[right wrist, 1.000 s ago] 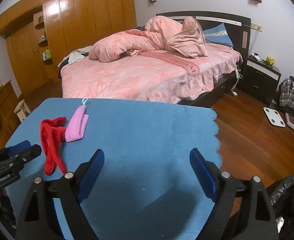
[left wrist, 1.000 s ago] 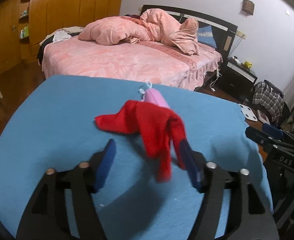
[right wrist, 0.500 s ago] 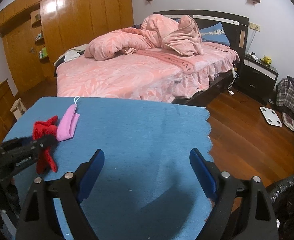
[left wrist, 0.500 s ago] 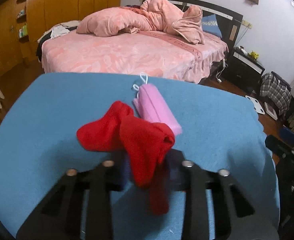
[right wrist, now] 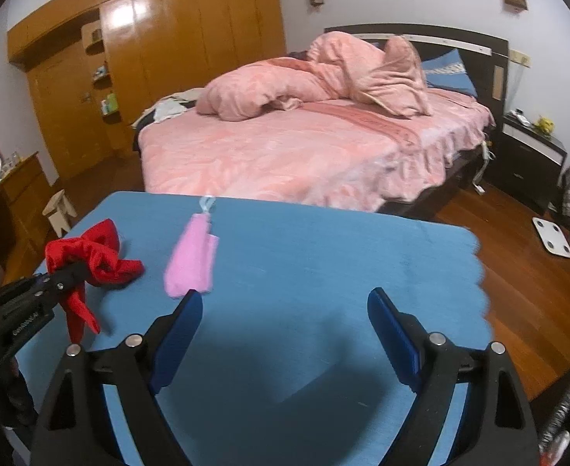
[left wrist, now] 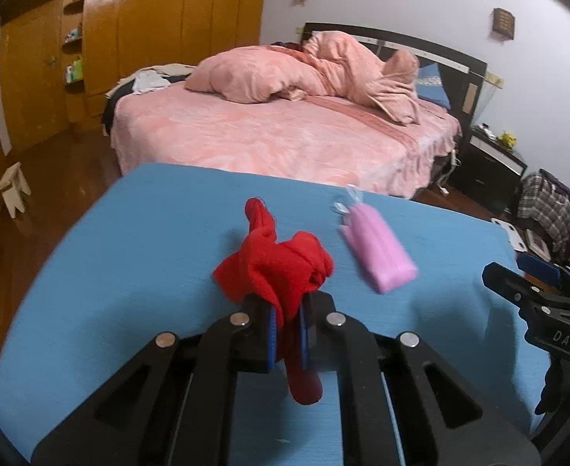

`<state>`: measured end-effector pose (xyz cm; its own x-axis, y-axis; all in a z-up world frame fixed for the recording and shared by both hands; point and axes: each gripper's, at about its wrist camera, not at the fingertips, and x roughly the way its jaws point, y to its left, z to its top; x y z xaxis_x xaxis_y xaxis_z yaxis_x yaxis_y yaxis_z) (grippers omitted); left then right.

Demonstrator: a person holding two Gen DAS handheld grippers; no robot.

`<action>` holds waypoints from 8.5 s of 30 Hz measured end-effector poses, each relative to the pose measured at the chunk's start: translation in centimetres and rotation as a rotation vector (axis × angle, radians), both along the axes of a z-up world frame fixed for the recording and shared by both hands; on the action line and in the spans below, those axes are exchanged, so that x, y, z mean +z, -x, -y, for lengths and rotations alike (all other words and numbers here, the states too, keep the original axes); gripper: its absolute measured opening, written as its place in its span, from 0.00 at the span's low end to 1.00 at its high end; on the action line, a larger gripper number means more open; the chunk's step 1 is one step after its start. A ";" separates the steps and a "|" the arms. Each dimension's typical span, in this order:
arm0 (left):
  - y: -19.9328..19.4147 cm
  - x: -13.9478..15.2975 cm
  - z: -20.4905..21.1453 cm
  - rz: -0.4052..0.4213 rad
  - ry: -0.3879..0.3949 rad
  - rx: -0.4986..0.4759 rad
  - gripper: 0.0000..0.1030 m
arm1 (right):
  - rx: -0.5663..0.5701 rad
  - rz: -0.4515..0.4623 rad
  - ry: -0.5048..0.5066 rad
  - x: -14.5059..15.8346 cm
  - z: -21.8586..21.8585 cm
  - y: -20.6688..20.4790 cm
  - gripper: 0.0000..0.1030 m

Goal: Collect trash

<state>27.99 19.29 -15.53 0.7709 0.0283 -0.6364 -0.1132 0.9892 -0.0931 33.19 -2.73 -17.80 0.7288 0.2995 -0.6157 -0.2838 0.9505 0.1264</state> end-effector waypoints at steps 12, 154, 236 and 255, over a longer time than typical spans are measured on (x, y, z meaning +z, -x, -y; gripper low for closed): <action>-0.8 -1.5 -4.0 -0.037 0.009 0.043 0.08 | 0.063 -0.020 0.035 -1.0 -6.5 -2.9 0.74; 24.5 12.6 27.5 0.185 0.000 -0.468 0.93 | -0.321 0.142 -0.017 12.6 27.1 33.1 0.94; 32.1 17.2 23.4 0.299 -0.029 -0.406 0.93 | -0.259 0.224 -0.018 16.5 22.2 37.0 0.94; 32.1 17.4 23.2 0.297 -0.029 -0.406 0.93 | -0.258 0.223 -0.018 16.5 22.1 36.9 0.94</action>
